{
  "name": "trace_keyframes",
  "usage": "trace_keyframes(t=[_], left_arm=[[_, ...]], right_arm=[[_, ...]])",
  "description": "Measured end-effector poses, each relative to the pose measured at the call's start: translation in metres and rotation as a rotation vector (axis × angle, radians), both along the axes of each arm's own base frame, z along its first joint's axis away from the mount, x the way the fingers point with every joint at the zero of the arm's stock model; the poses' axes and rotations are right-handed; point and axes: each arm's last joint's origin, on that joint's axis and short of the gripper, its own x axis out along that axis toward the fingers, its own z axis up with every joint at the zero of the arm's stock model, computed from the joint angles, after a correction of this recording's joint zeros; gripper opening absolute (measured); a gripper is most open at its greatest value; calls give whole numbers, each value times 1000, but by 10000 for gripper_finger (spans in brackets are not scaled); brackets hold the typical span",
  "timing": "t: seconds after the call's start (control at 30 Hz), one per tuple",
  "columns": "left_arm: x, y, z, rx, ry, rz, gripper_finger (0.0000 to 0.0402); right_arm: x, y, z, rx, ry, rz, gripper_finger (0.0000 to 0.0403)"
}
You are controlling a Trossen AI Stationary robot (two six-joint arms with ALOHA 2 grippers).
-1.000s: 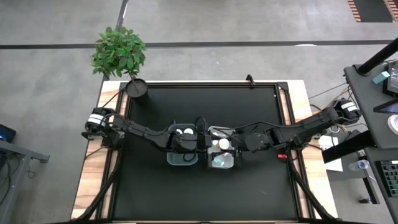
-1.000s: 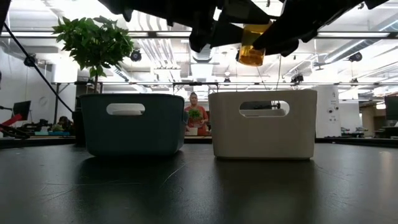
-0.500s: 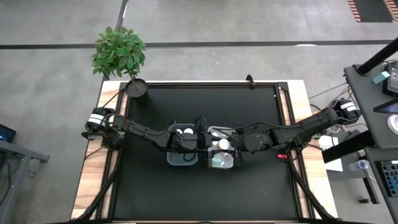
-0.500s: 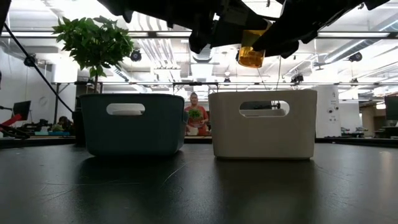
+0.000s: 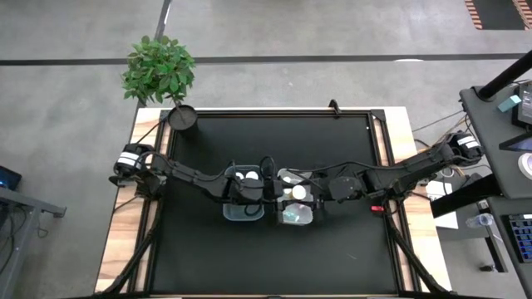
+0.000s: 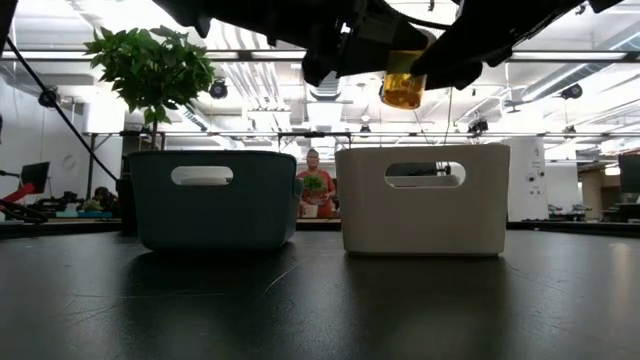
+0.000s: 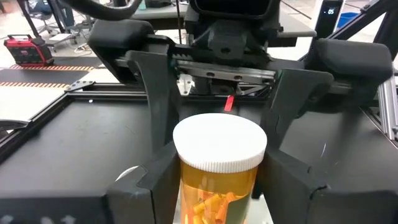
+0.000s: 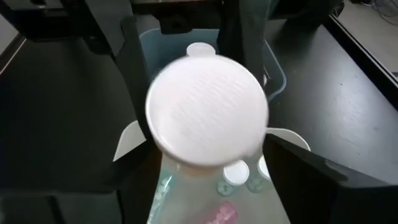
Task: Pick and place medicine bottles into bin by pill shape (circle, oval)
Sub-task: Put the orange capsule bottle into the blue bin
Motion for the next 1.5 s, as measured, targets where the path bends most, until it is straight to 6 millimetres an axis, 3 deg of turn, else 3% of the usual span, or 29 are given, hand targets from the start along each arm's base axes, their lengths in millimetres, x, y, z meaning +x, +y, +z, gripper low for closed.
trace_keyframes(t=[0.3, 0.57, 0.67, 0.8, 0.97, 1.17, 1.5], left_arm=[[-18, -3, 13, 26, 69, 21, 171], [-59, 3, 40, 43, 244, 63, 171], [-73, 4, 45, -20, 283, 88, 171], [-89, -3, 37, -72, 361, 95, 171], [-102, -15, 12, -80, 401, 141, 171], [-110, -30, -9, -90, 300, 142, 171], [-121, -28, -37, -145, 188, 159, 171]], right_arm=[[-20, -6, 16, -10, 3, 2, 306], [-49, -30, 64, -126, -201, -160, 297], [-60, -32, 69, -104, -241, -155, 288], [-66, -33, 58, -94, -246, -152, 279], [-61, -32, 37, -79, -275, -150, 279], [-59, -31, 21, -58, -293, -135, 282], [-60, -31, 15, -39, -330, -141, 278]])
